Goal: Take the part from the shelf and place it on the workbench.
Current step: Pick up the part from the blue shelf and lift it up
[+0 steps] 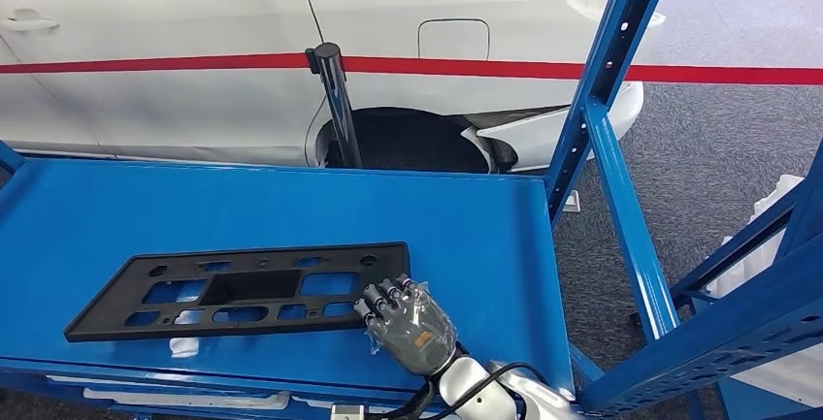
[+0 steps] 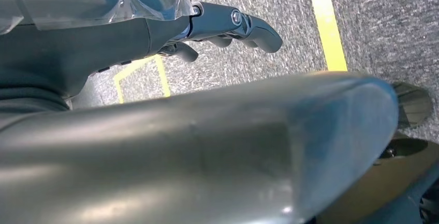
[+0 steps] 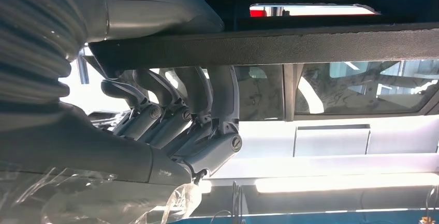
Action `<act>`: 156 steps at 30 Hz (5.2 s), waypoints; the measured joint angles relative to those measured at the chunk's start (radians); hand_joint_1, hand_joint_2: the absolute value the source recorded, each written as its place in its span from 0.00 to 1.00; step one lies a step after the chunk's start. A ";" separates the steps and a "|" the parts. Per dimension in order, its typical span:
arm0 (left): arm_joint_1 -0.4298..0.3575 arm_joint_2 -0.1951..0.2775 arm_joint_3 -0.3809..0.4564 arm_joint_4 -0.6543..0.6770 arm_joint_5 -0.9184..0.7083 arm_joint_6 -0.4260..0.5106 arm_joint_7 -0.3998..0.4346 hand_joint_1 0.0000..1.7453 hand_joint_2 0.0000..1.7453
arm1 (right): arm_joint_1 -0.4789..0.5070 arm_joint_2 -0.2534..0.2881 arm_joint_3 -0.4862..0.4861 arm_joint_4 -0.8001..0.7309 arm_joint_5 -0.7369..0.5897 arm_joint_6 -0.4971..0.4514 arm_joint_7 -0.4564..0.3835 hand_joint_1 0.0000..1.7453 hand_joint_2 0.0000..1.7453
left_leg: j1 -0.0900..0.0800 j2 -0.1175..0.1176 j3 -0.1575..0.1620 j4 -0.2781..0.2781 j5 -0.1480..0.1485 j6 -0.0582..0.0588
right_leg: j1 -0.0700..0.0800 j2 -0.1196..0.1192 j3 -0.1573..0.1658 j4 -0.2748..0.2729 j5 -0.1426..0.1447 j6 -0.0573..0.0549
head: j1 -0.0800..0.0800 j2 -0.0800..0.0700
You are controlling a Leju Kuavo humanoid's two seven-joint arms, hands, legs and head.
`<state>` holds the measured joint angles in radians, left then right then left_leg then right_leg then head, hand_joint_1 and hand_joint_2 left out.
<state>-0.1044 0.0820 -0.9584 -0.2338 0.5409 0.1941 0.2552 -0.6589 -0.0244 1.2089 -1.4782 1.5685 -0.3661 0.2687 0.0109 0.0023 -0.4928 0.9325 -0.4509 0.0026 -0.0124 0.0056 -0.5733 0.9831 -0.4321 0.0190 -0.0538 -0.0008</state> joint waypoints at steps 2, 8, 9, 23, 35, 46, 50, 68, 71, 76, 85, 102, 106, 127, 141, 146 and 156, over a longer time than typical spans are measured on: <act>0.000 0.000 0.000 0.000 0.000 0.000 0.000 0.00 0.00 | 0.000 0.000 0.000 0.000 0.000 0.000 0.001 1.00 1.00 | 0.000 0.000 0.000 0.000 0.000 0.000 | 0.000 0.000 0.000 0.000 0.000 0.000 | 0.000 0.000; 0.000 0.000 -0.001 0.000 0.015 -0.003 -0.015 0.00 0.00 | -0.014 -0.010 0.002 0.010 0.002 0.040 0.161 1.00 1.00 | 0.000 0.000 0.000 0.000 0.000 0.000 | 0.000 -0.001 0.000 0.000 0.000 0.000 | 0.000 0.000; 0.000 0.000 -0.001 0.000 0.016 -0.004 -0.017 0.00 0.00 | -0.018 -0.014 0.001 0.014 0.002 0.042 0.185 1.00 1.00 | 0.000 0.000 0.000 0.000 0.000 0.000 | 0.000 -0.001 0.000 0.000 0.000 0.000 | 0.000 0.000; 0.000 0.000 -0.007 0.000 0.017 -0.006 -0.032 0.00 0.00 | -0.026 -0.046 -0.019 0.035 0.006 0.069 0.295 1.00 1.00 | -0.001 0.000 0.000 0.000 0.000 0.000 | -0.001 -0.001 0.001 0.000 0.000 0.000 | 0.000 0.000; -0.001 0.001 -0.024 0.000 0.012 -0.019 -0.007 0.00 0.00 | -0.012 -0.055 -0.044 0.049 0.003 -0.076 0.177 0.00 0.00 | -0.002 0.000 0.002 0.000 0.000 0.000 | -0.002 0.000 0.003 0.000 0.000 0.001 | 0.000 0.000; -0.003 0.002 -0.032 0.000 0.011 -0.019 -0.008 0.00 0.00 | -0.020 -0.041 -0.013 0.049 0.003 -0.099 0.175 0.00 0.00 | -0.002 0.000 0.000 0.000 0.000 0.000 | -0.002 -0.001 0.000 0.000 0.000 0.001 | 0.000 0.000; -0.003 0.002 -0.036 0.000 0.011 -0.019 -0.008 0.00 0.00 | -0.021 -0.040 -0.009 0.049 0.003 -0.099 0.175 0.00 0.00 | -0.002 0.000 0.000 0.000 0.000 0.000 | -0.002 -0.001 0.000 0.000 0.000 0.001 | 0.000 0.000; -0.003 0.003 -0.047 0.000 0.023 -0.020 0.020 0.00 0.00 | -0.038 -0.016 0.032 0.049 0.005 -0.103 0.157 0.00 0.00 | -0.001 0.000 0.000 0.000 0.000 0.000 | -0.001 -0.001 0.000 0.000 0.000 0.001 | 0.000 0.000; -0.003 0.003 -0.047 0.000 0.035 -0.019 0.022 0.00 0.00 | -0.033 0.004 0.042 0.048 0.005 -0.105 0.137 0.00 0.00 | -0.001 0.000 0.000 0.000 0.000 0.000 | -0.001 -0.001 0.000 0.000 0.000 0.001 | 0.000 0.000; -0.003 0.003 -0.047 0.000 0.045 -0.014 0.017 0.00 0.00 | -0.005 0.033 0.043 0.048 0.005 -0.104 0.088 0.00 1.00 | -0.001 0.000 -0.001 0.000 0.000 0.000 | -0.001 -0.001 0.000 0.000 0.000 0.001 | 0.000 0.000; -0.003 0.003 -0.047 0.000 0.035 0.020 -0.001 0.00 0.00 | 0.030 0.053 0.036 0.049 -0.009 -0.083 0.027 0.00 1.00 | -0.002 0.000 -0.001 0.000 0.000 0.001 | -0.002 -0.001 -0.001 0.000 0.000 0.001 | 0.000 0.000; -0.003 0.011 -0.047 0.000 0.052 0.058 -0.006 0.00 0.00 | 0.033 0.056 0.024 0.049 -0.049 0.027 0.020 1.00 1.00 | -0.002 0.000 -0.001 0.000 0.000 0.000 | -0.002 -0.001 -0.001 0.000 0.000 0.001 | 0.000 0.000; -0.003 0.012 -0.047 0.000 0.058 0.060 -0.009 0.00 0.00 | 0.033 0.056 0.015 0.048 -0.053 0.026 0.032 1.00 1.00 | -0.002 0.000 -0.001 0.000 0.000 0.000 | -0.002 -0.001 0.000 0.000 0.000 0.001 | 0.000 0.000; -0.001 0.016 -0.047 0.000 0.068 0.058 -0.024 0.00 0.00 | 0.050 0.056 -0.032 0.044 -0.164 -0.069 0.063 1.00 1.00 | -0.002 0.000 -0.001 0.000 0.000 0.000 | -0.002 -0.001 0.000 0.000 0.000 0.001 | 0.000 0.000; 0.000 0.016 -0.047 0.000 0.071 0.051 -0.067 0.00 0.00 | 0.058 0.056 -0.093 -0.020 -0.390 -0.154 0.021 1.00 1.00 | -0.002 0.000 0.000 0.000 0.000 0.000 | -0.002 -0.001 -0.001 0.000 0.000 0.001 | 0.000 0.000; 0.001 0.016 -0.047 0.000 0.067 0.048 -0.087 0.00 0.00 | 0.081 0.054 -0.107 -0.061 -0.454 -0.259 -0.037 1.00 1.00 | -0.002 0.000 0.000 0.001 0.000 0.000 | -0.002 0.000 -0.001 0.000 0.000 0.001 | 0.000 0.000; 0.001 0.013 -0.049 0.000 0.057 0.051 -0.095 0.00 0.00 | 0.123 0.041 -0.122 -0.169 -0.378 -0.297 -0.066 1.00 1.00 | -0.002 0.000 -0.001 0.001 0.000 0.000 | -0.002 0.000 -0.001 0.000 0.000 0.001 | 0.000 0.000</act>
<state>-0.1039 0.0953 -1.0072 -0.2338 0.5982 0.2450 0.1607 -0.5354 0.0164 1.0867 -1.6471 1.1905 -0.6635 0.2029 0.0091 0.0023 -0.4937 0.9331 -0.4507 0.0031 -0.0140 0.0055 -0.5746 0.9829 -0.4317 0.0197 -0.0538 -0.0008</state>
